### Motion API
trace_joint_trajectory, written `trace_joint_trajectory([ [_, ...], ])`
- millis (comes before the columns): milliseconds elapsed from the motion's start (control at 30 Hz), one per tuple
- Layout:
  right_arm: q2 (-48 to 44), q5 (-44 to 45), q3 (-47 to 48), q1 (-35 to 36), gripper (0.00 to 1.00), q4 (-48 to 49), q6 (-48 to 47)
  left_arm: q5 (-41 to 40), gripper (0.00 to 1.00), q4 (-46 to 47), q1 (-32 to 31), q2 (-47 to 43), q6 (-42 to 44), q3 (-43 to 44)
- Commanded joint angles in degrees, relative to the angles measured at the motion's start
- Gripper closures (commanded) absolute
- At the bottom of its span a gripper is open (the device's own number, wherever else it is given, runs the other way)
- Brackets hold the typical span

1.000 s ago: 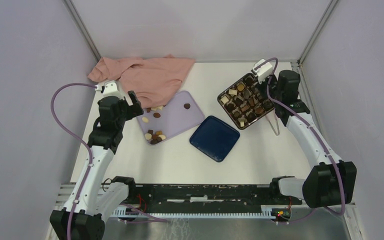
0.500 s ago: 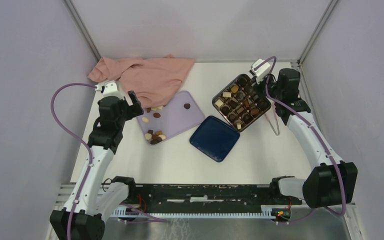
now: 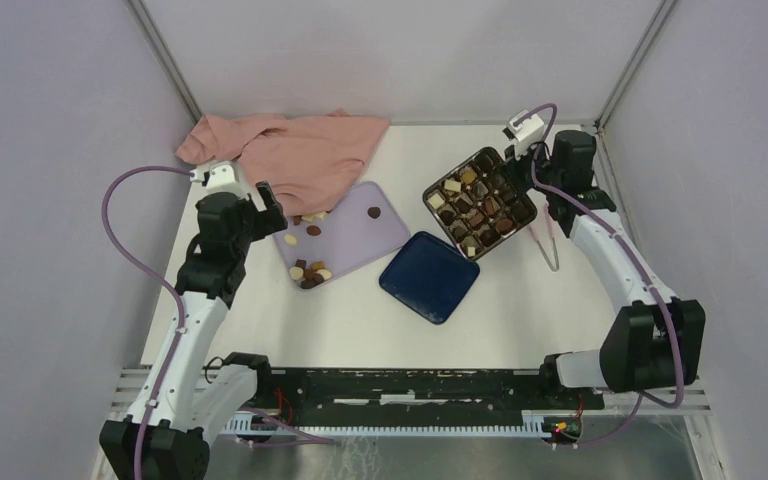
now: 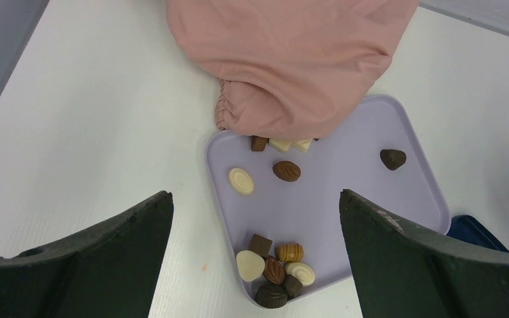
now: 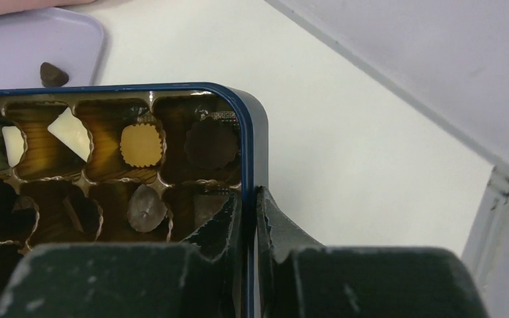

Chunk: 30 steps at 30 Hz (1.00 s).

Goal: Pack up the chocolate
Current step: Adjust the packing box at the center of the board.

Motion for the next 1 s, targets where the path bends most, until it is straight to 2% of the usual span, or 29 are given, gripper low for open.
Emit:
trace_joint_trajectory([
  [0, 5.59, 0.98, 6.82, -2.18, 1.00, 6.81, 12.90, 1.92, 0.00, 2.31, 0.34, -0.39, 2.41, 0.37],
  [133, 12.46, 0.79, 10.33, -4.21, 1.00, 7.43, 23.44, 4.30, 0.00, 2.23, 0.31, -0.19, 1.72, 1.07],
  [233, 19.13, 0.77, 15.26, -4.32, 1.00, 3.46, 28.29, 6.49, 0.00, 1.28, 0.30, -0.49, 0.69, 1.66],
  [400, 25.78, 2.15, 16.95, -4.31, 1.00, 3.90, 34.90, 12.12, 0.00, -0.60, 0.35, -1.87, -2.29, 1.29],
  [667, 30.76, 4.83, 16.52, -4.38, 1.00, 4.31, 37.78, 30.01, 0.00, 0.00, 0.35, -3.02, -7.59, -1.62],
  [967, 30.37, 10.42, 11.56, -4.39, 0.98, 6.79, 40.54, 37.38, 0.01, 2.60, 0.33, -7.19, -10.31, -5.24],
])
